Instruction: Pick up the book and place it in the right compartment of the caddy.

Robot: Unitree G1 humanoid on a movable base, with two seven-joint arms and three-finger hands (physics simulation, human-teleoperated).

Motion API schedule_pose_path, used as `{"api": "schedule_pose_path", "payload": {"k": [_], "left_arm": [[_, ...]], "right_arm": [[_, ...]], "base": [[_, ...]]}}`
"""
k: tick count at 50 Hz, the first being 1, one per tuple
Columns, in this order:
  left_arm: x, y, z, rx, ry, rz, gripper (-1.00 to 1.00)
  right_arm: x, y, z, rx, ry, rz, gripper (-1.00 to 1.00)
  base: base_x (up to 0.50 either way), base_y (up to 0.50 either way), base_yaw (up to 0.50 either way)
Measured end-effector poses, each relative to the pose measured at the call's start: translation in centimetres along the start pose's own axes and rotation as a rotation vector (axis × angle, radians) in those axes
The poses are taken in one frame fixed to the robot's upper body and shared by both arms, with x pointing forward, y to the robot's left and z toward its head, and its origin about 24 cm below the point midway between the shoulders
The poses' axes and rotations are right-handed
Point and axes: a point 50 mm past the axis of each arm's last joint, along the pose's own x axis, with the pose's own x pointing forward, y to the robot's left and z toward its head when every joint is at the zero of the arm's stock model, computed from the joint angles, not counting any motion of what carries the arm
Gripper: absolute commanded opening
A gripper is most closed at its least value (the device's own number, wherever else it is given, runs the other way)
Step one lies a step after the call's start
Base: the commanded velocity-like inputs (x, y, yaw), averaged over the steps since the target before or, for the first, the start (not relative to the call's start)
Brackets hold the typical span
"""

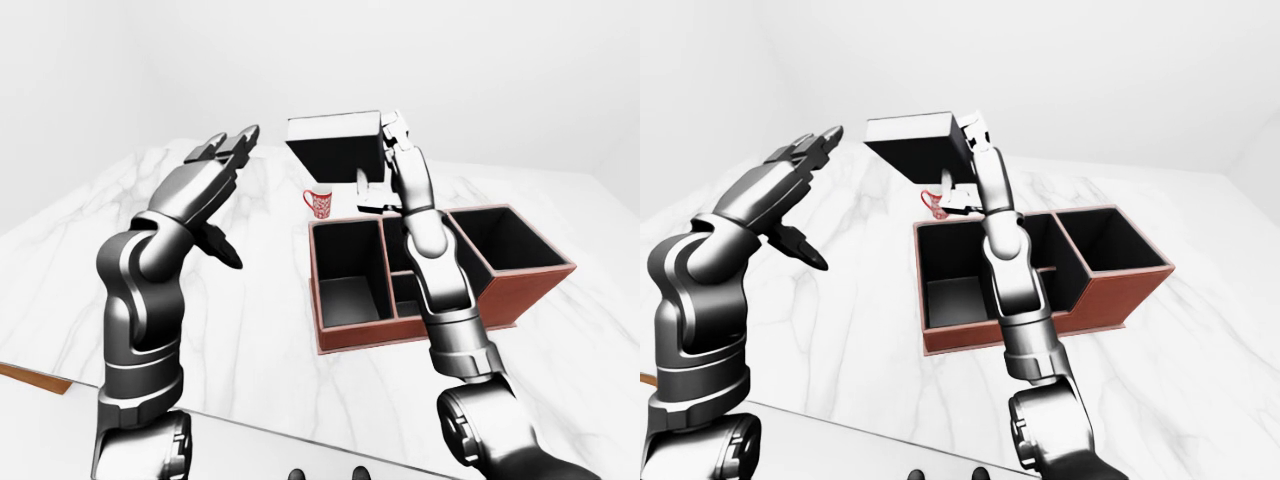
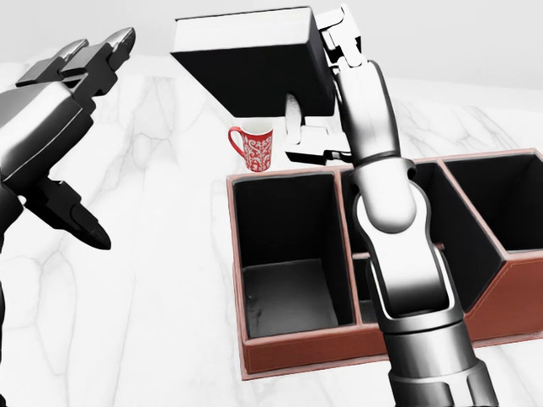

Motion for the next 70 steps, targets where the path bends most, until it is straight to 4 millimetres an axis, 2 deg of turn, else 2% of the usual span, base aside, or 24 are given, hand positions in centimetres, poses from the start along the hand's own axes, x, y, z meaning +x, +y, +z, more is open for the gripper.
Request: {"api": "schedule_pose_path", "payload": {"k": [19, 42, 62, 70], "left_arm": [[-0.4, -0.7, -1.8, -0.217, -0.058, -0.028, 1.0], [-1.6, -2.9, -3.2, -0.563, -0.105, 0.104, 1.0], [-2.0, -4.2, -4.3, -0.694, -0.069, 0.146, 1.0], [-2.2, -4.0, -4.3, -0.703, -0.075, 0.161, 1.0]], "right_arm": [[-0.8, -2.8, 0.2, -0.025, -0.025, -0.061, -1.0], [-2.0, -7.2, 0.9, -0.055, -0.067, -0.165, -1.0], [-3.6, -10.6, 0.6, -0.087, -0.059, -0.242, -1.0], [-4.6, -11.8, 0.0, -0.091, -0.036, -0.275, -1.0]], "base": [[0.0, 0.0, 0.0], [0.0, 0.0, 0.0], [0.0, 0.0, 0.0], [0.0, 0.0, 0.0]]}}
